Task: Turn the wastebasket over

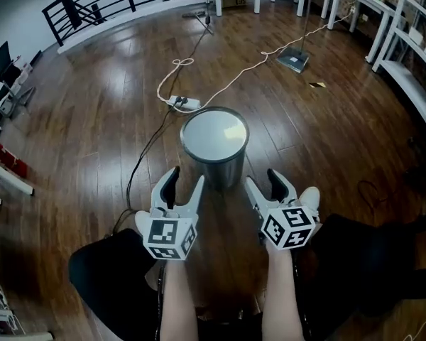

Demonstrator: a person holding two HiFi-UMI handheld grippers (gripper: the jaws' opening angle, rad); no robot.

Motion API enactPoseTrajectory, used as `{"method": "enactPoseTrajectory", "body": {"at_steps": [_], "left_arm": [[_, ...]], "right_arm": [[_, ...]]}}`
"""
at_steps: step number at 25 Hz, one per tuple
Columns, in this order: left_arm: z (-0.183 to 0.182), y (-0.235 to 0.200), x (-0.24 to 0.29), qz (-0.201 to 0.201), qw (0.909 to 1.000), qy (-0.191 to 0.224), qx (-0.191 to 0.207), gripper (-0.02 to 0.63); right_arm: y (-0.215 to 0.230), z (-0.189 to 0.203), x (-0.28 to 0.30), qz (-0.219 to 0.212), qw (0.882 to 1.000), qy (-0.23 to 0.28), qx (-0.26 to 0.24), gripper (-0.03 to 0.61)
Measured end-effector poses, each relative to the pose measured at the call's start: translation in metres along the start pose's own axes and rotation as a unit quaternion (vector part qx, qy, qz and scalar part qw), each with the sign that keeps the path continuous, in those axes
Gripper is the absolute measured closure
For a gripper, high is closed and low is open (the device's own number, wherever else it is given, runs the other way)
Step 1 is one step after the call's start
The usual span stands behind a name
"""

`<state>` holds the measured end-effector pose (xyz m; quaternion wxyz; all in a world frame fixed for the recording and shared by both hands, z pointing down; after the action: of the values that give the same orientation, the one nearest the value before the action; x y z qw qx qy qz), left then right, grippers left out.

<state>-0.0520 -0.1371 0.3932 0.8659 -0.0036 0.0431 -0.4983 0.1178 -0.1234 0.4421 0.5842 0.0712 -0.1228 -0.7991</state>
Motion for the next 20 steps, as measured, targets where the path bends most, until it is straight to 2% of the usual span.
{"method": "enactPoseTrajectory", "body": {"at_steps": [3,7,10,15,20], "left_arm": [[-0.044,0.006,-0.054,-0.004,0.9991,0.043,0.007,0.318],[-0.073,0.035,-0.136,0.009,0.9974,0.067,0.025,0.245],[-0.072,0.055,-0.190,0.012,0.9974,0.068,0.021,0.221],[-0.063,0.102,-0.279,0.020,0.9983,0.051,0.019,0.209],[-0.079,0.154,-0.384,0.026,0.9979,0.052,0.030,0.209]], "right_arm": [[-0.039,-0.037,-0.054,0.001,0.997,0.038,-0.069,0.254],[-0.099,-0.054,-0.135,-0.005,0.988,0.066,-0.138,0.181],[-0.136,-0.052,-0.187,-0.012,0.986,0.075,-0.149,0.175],[-0.188,-0.028,-0.283,-0.015,0.985,0.057,-0.161,0.175],[-0.243,-0.027,-0.389,-0.001,0.982,0.072,-0.172,0.176]]}}
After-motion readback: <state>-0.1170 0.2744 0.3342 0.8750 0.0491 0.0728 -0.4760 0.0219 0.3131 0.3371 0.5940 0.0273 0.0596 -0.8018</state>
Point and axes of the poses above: the fingertips, and each gripper's own axes: x forward along the fingers, y to its right, z out of its underside, the point moved 1 cm from there along -x, backward along the fingers, and after that the axes turned 7 degrees about y, right-handed, at the moved point
